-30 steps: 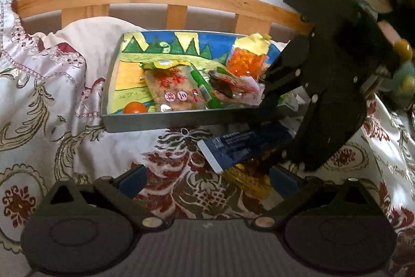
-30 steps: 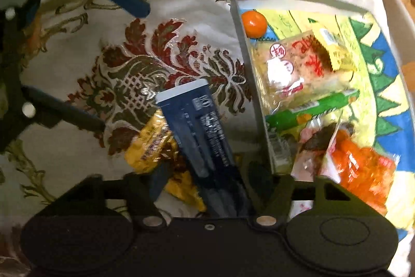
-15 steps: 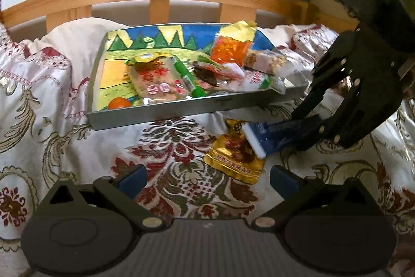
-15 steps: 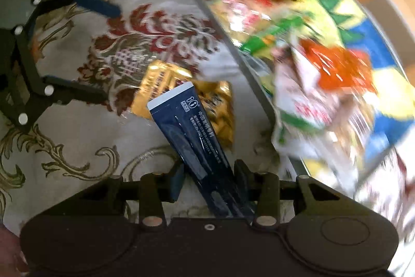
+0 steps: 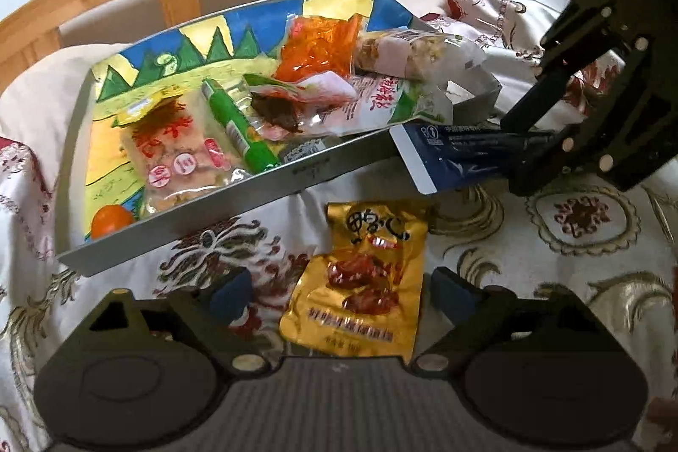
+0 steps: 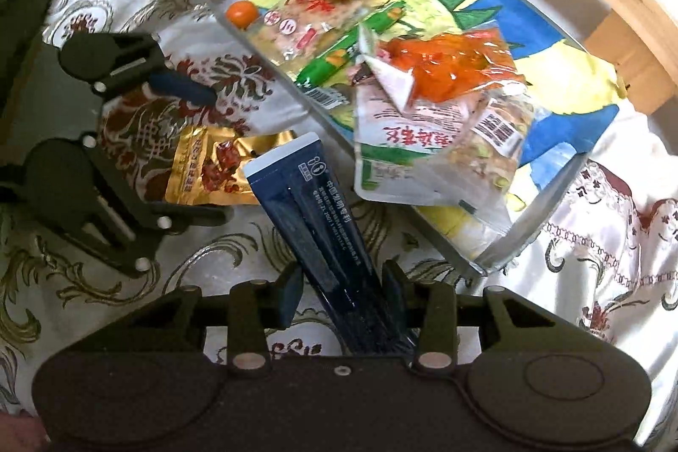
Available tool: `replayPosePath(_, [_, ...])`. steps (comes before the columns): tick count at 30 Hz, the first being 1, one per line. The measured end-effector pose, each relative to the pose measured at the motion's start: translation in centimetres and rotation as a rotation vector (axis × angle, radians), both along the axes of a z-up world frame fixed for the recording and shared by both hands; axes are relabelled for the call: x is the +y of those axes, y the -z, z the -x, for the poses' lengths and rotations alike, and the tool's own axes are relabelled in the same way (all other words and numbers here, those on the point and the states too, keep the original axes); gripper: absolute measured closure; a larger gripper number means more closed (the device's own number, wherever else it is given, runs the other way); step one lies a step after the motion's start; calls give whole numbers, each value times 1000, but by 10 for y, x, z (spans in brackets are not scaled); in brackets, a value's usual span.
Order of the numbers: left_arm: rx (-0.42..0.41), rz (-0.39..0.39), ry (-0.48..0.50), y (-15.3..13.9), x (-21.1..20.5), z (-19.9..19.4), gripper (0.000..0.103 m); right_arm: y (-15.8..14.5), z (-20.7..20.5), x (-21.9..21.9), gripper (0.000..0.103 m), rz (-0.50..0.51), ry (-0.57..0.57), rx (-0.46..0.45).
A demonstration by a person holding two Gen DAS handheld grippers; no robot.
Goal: Organize snacks
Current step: 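Grasp the gold packet with left tool while right tool grasps the blue box, then lift and carry the gold packet and blue box over the tray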
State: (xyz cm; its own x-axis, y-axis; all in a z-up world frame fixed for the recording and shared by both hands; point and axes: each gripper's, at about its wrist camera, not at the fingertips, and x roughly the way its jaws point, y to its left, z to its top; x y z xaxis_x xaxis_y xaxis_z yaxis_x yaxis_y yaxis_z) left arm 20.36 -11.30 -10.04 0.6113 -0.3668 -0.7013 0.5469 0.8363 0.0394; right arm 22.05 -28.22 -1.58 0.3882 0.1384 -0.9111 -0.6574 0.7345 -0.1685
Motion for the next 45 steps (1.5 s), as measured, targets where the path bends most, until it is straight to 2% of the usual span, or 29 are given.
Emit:
replayPosePath(2, [6,-8,11,-1,-6,-5,17,2,-1,-3,60,-12,10,-2])
replayPosePath(4, [14,-31,32,-1,-15,-7,30,4,-3,-6,60,-13,22,0])
replayPosePath(6, [25,-58,45,-1,-23,-7,39,7,-3,-9,60,-12,32,1])
replayPosePath(9, [46,-75,27,-4,-27,-6,42,10,-3,-10,61,-15,39,9])
replayPosePath(13, [121,-42,-59,-9,-16,-6,46,10,0,-6,62,-7,37,32])
replayPosePath(20, [224,-7,-208,-15,10,20,47,10,5,6,63,-26,114,113])
replayPosePath(24, [230,5,-263,-17,26,40,48,9,5,15,64,-104,192,193])
replayPosePath(30, [247,44,-372,-21,50,55,50,10,8,36,64,-176,272,245])
replayPosePath(37, [222,49,-367,-17,51,60,47,13,10,49,60,-193,301,239])
replayPosePath(41, [228,43,-356,-18,51,61,41,13,13,46,48,-192,295,233])
replayPosePath(45, [236,40,-345,-18,51,62,35,13,22,44,41,-170,230,207])
